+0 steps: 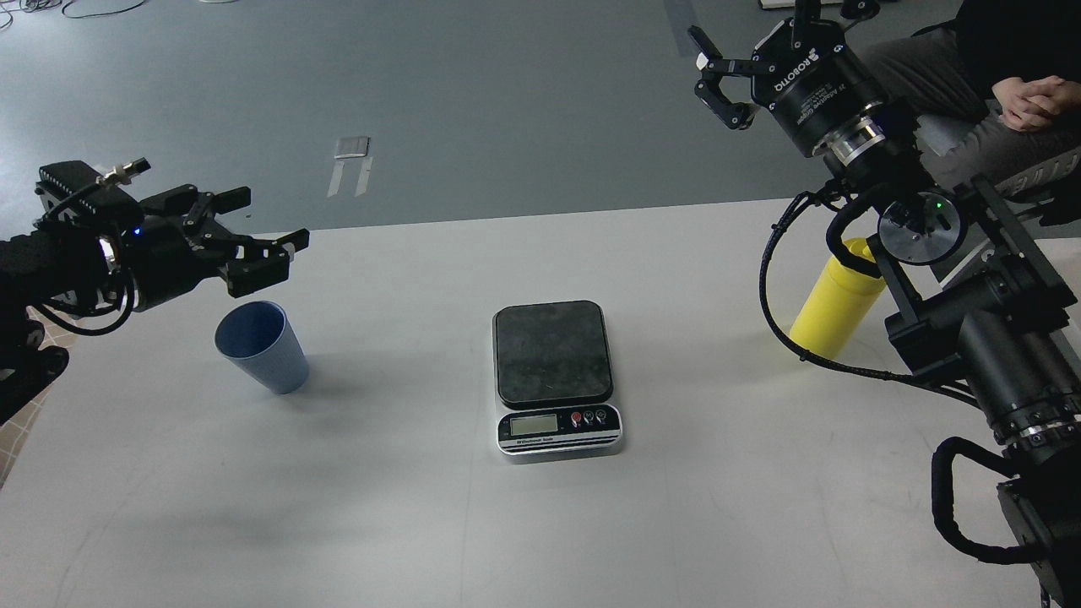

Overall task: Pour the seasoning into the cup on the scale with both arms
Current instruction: 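Reach the left gripper down to the blue cup and grasp it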

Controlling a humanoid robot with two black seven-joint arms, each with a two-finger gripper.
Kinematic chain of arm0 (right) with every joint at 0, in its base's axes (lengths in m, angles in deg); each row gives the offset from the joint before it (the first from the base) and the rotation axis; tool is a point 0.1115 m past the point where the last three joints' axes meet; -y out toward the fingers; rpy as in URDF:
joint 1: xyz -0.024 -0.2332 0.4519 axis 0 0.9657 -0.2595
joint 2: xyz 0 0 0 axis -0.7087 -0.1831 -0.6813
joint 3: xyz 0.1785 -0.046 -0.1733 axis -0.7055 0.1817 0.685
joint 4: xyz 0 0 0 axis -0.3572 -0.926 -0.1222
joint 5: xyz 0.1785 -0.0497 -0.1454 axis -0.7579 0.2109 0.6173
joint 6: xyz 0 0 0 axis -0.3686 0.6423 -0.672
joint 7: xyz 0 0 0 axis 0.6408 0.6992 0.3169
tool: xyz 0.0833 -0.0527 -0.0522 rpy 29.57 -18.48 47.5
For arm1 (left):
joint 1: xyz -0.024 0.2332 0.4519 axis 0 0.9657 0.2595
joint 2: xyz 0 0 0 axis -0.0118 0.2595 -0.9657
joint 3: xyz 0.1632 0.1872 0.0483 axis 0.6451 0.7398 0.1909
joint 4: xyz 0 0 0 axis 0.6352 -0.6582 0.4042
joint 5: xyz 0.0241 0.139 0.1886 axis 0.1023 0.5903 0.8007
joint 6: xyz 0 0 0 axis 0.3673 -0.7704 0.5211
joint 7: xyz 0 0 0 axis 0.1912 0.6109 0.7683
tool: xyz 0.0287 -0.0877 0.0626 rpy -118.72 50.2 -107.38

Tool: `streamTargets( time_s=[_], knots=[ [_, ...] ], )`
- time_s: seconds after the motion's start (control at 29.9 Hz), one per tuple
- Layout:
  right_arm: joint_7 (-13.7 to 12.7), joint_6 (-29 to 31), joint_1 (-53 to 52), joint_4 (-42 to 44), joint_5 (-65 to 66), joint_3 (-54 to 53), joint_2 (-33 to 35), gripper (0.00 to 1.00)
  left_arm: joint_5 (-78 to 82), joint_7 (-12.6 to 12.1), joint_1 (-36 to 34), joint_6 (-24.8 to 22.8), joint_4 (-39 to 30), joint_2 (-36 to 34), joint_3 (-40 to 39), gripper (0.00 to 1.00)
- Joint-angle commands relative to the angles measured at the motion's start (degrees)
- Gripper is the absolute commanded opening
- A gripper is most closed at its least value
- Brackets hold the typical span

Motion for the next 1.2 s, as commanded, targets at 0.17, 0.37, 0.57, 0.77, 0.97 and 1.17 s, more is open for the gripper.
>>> streamTargets(
  time_s=[0.17,0.37,0.57,0.77,0.97,1.17],
  knots=[
    [0.0,0.0,0.1,0.0,0.1,0.0,0.0,1.00,-0.9,0.0,1.4,-0.4,1.7,-2.8,2.3,0.97],
    [0.0,0.0,0.2,0.1,0.2,0.1,0.0,1.00,-2.4,0.0,2.2,-0.6,2.5,-2.8,2.5,0.96],
    [0.0,0.0,0.4,0.1,0.2,0.1,0.0,1.00,-2.5,0.0,3.5,-0.7,2.4,-2.3,3.0,0.94],
    [0.0,0.0,0.6,0.0,0.2,0.1,0.0,1.00,-3.7,0.0,4.9,-0.7,2.4,-2.0,3.0,0.89],
    [0.0,0.0,0.7,0.0,0.2,0.0,0.0,1.00,-4.2,0.0,5.9,-0.7,2.5,-2.0,3.5,0.82],
    [0.0,0.0,0.8,0.0,0.2,0.1,0.0,1.00,-5.2,0.0,6.6,-2.1,2.6,-1.8,3.6,0.76]
  ],
)
